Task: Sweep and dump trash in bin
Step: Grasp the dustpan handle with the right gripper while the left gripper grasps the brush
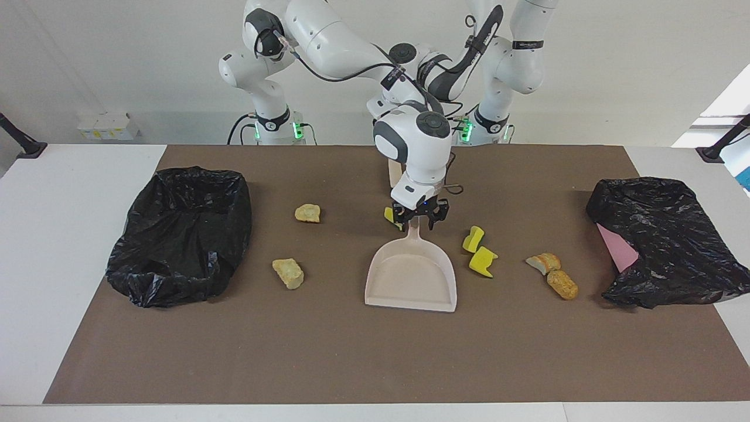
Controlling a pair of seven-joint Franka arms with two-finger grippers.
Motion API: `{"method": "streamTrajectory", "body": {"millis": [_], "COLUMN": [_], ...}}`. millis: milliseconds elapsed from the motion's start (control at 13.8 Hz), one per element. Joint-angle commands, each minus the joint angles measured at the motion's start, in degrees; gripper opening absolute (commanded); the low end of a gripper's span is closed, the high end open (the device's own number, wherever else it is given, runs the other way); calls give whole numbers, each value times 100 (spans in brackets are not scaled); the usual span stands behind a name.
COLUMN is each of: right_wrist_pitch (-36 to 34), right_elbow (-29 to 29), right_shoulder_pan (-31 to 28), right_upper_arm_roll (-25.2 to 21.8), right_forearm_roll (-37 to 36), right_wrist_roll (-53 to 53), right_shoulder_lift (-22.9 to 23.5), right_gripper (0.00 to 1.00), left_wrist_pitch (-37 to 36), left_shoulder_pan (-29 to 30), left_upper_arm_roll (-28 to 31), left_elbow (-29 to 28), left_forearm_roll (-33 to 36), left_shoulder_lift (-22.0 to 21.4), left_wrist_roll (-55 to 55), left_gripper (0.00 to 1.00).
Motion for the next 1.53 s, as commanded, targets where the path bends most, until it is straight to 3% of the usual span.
{"method": "streamTrajectory", "body": {"millis": [0, 73, 291, 436, 654, 727, 945, 1235, 1453], "right_wrist_pitch": [-121, -122, -113, -43, -25, -16, -42, -113, -122], "right_elbow": [77, 60, -45, -55, -55, -55, -46, -98, -221], "right_shoulder_pan": [4, -4, -13, -22, -31, -31, -31, -92, -110], "right_upper_arm_roll": [-1, -1, -1, -1, -1, -1, -1, -1, -1], "right_forearm_roll": [-8, 0, 9, 9, 88, 132, 124, 115, 115], "right_wrist_roll": [208, 286, 392, 550, 586, 586, 586, -9, -529], "right_shoulder_lift": [4, 4, 4, 4, 13, 13, 4, -285, -680], "right_gripper": [40, 32, 33, 58, 67, 65, 2, 0, 0], "left_wrist_pitch": [0, -105, -421, -920, -1510, -1747, -2170, -2409, -2225], "left_shoulder_pan": [-63, 33, 428, 727, 1184, 1386, 1764, 2651, 3494], "left_upper_arm_roll": [108, 125, 125, 117, 125, 117, 125, 125, 125], "left_elbow": [-56, -39, -38, -38, -30, -12, 6, 94, 251], "left_forearm_roll": [-64, -47, 6, 129, 357, 436, 665, 823, 1192], "left_shoulder_lift": [-104, -165, -403, -622, -956, -1027, -1237, -1379, -1187], "left_wrist_roll": [-27, -27, -27, -36, -10, 43, 52, 377, 674], "left_gripper": [0, 0, 0, 0, 0, 0, 0, 0, 0]}}
